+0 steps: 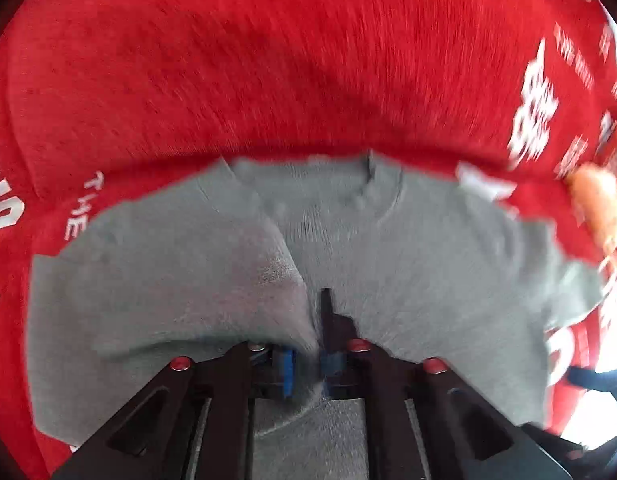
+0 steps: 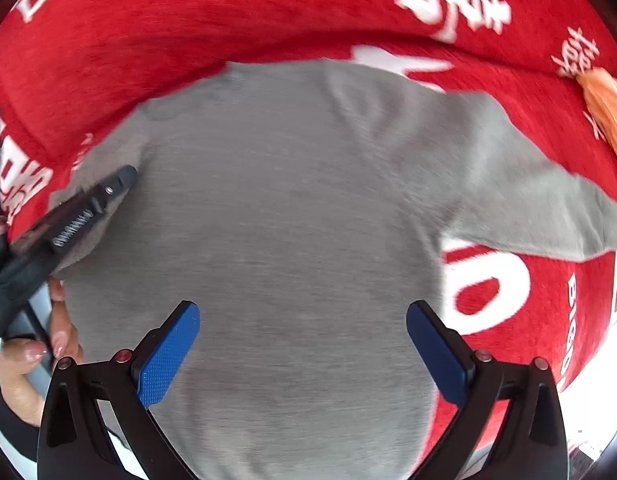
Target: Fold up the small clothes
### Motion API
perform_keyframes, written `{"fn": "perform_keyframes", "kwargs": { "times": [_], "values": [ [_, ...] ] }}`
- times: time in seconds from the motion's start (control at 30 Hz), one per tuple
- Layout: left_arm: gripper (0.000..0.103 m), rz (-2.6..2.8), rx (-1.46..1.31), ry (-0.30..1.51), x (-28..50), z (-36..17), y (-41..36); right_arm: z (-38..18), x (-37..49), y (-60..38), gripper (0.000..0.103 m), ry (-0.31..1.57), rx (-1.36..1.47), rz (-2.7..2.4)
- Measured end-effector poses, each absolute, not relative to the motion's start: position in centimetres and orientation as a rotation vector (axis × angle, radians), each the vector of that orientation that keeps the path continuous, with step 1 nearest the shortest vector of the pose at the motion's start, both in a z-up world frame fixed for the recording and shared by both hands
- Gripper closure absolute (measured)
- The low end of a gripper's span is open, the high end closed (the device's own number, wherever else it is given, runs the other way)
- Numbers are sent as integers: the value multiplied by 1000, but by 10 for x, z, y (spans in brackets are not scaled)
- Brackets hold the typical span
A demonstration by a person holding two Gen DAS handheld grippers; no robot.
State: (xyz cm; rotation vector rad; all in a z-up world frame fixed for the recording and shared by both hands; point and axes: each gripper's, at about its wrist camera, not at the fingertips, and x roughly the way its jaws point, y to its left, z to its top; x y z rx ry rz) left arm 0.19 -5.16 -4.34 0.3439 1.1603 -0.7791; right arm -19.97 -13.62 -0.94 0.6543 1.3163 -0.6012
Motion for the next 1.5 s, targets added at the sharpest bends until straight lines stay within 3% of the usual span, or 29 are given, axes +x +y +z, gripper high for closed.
{"fn": "perform_keyframes", "kwargs": {
  "times": [0.03,0.07,0.23,0.37,0.43,0.6,0.67,0.7,0.73,0.77,0.93,1.07,1.17,1.2,1.27,1.37,1.5],
  "values": [
    [47,-772,355,1192,-1,-51,-55,-13,-203,-139,0,1325,660,-605],
    [38,-768,353,1198,-3,-54,-55,-15,-203,-140,0,1332,664,-604],
    [35,-751,387,1151,-15,-26,-37,-6,-184,-133,0,1330,592,-551],
    [35,-657,362,1094,-1,11,25,16,-129,-99,0,1275,365,-388],
    [14,-558,375,1078,8,18,60,19,-95,-73,0,1255,220,-305],
    [14,-346,469,1118,16,-2,126,-10,-21,0,3,1258,-212,-218],
    [14,-307,509,1141,13,-23,130,-29,1,14,14,1264,-366,-238],
    [14,-296,520,1150,14,-31,127,-38,6,14,37,1275,-412,-251],
    [14,-284,523,1152,15,-39,124,-43,12,11,81,1291,-387,-228],
    [14,-279,503,1133,17,-43,122,-41,15,1,97,1298,-294,-217],
    [14,-235,501,1096,23,-43,112,0,-24,-77,97,1132,225,-303],
    [14,-231,485,1098,34,-44,117,-11,-80,-143,95,1078,626,-410],
    [14,-245,523,1078,34,-46,115,-42,-116,-177,86,1079,899,-454],
    [14,-252,540,1072,34,-46,115,-50,-126,-184,77,1067,972,-457],
    [14,-275,571,1074,33,-43,118,-52,-149,-192,75,988,1110,-447],
    [14,-290,615,1104,32,-35,136,-51,-166,-200,55,922,1215,-461],
    [14,-287,486,1210,47,-25,162,-57,-176,-211,53,899,1293,-479]
  ]
}}
